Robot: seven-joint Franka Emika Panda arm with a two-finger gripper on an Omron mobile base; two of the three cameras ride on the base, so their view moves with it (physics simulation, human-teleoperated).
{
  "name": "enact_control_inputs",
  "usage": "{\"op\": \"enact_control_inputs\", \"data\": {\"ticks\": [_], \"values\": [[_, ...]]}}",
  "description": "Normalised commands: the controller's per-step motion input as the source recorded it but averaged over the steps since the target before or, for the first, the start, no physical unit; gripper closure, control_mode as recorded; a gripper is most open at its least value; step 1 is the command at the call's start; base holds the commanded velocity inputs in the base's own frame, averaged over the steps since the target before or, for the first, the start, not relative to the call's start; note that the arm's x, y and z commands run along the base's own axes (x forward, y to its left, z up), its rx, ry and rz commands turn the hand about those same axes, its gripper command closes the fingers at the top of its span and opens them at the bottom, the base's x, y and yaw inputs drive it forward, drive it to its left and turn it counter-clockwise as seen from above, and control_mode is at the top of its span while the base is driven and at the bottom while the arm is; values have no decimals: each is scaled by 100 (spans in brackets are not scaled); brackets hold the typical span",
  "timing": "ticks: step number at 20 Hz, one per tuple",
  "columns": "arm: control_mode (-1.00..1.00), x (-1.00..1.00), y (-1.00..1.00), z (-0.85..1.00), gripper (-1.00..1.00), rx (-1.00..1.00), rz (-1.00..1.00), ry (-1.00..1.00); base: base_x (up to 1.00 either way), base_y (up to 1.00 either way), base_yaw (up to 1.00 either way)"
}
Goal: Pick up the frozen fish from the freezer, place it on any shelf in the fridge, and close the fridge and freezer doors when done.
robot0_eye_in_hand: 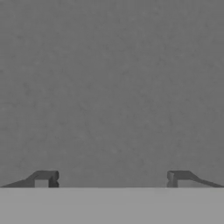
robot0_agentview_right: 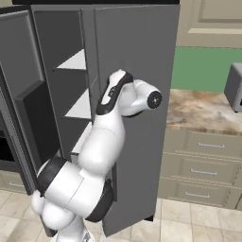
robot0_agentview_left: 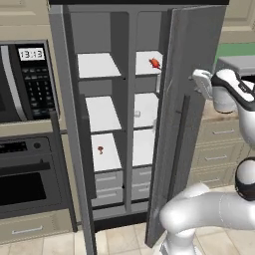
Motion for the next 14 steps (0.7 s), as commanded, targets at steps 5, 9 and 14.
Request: {"op": "enact_control_inputs", "data": {"ticks": [5,9,14], "values": [[-100,54,30,1,-100,-6,-30,3,0,0,0],[-100,39,11,16,-100,-1,-25,4,0,0,0],[-100,23,0,25,-100,0,-17,11,0,0,0]]}}
